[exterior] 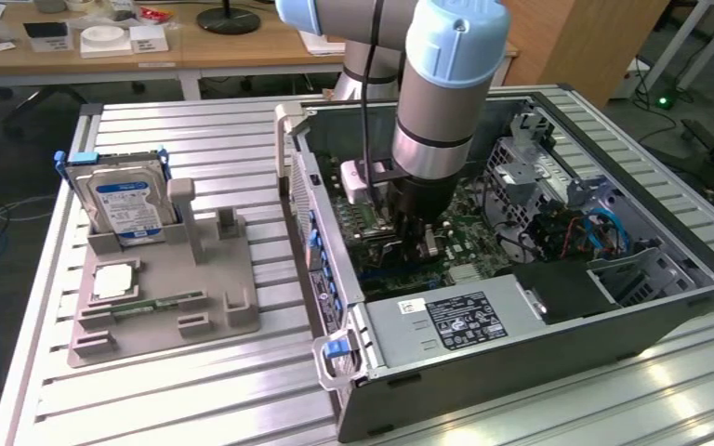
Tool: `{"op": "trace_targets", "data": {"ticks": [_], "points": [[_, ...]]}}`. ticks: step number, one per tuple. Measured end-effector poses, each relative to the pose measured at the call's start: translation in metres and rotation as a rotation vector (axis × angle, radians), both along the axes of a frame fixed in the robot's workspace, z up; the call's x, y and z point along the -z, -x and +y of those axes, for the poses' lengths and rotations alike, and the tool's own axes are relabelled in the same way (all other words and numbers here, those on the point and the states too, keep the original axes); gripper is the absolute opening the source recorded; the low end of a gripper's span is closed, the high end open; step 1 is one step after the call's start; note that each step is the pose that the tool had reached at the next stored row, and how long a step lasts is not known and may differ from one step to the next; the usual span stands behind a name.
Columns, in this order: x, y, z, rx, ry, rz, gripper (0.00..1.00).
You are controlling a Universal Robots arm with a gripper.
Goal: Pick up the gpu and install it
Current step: 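Insert the gpu into the slot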
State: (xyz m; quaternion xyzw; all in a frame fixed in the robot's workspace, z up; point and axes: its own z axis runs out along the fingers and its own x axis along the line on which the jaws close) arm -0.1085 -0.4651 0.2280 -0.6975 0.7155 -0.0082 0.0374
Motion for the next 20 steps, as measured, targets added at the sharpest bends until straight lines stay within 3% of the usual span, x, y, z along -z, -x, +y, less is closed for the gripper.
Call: {"op": "trace_targets", "data": {"ticks": [20], "points": [[0.0016,0.0013,0.0,0.0,-0.0042,0.0,0.27]]}}
